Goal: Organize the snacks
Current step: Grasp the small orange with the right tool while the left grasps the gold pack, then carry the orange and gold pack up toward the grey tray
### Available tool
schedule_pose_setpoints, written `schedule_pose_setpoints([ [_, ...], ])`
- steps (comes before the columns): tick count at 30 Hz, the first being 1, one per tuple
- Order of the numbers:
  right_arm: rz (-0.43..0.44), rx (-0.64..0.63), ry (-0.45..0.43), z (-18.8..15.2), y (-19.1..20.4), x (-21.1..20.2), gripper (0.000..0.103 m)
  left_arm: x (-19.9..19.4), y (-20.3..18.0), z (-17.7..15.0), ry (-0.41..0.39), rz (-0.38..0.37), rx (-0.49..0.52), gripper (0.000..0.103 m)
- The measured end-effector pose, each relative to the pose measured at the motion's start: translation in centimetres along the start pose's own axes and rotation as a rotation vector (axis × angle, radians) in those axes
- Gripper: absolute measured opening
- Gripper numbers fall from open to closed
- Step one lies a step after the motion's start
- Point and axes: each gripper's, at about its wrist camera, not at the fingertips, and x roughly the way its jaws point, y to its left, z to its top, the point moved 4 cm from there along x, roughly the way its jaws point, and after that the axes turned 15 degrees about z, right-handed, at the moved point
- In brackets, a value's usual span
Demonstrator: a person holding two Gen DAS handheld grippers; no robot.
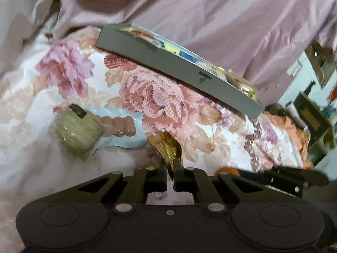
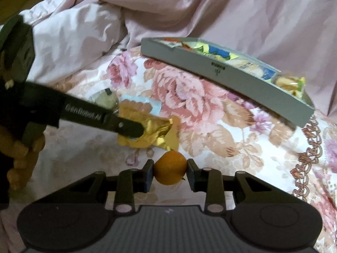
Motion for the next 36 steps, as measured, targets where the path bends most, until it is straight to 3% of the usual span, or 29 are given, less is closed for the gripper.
schedule_pose_setpoints([
  [6,-0.031,0.006,-0.032,0.2,0.4,-1.0,0.037,-2.6,-0.8,-0.7,-0.071,0.102,0.132,0.0],
  [10,-0.037,-0.008,-0.057,0.4,0.9,-1.5,0.037,-3.3,-0.6,-1.1,-0.077,0.128,0.148,0.0],
  [17,-0.041,-0.029,-0.086,0.6,1.3,-1.9,0.037,-4.5,-1.5,-1.0,-0.16,0.161,0.229,0.0],
  [25,-0.05,-0.015,-0.099,0.7,1.0,-1.7,0.037,-5.3,-2.2,-0.6,-0.235,0.166,0.268,0.0],
  [36,-0.066,-0.011,-0.131,1.0,0.9,-2.1,0.037,-6.8,-2.8,1.2,-0.287,0.122,0.234,0.0],
])
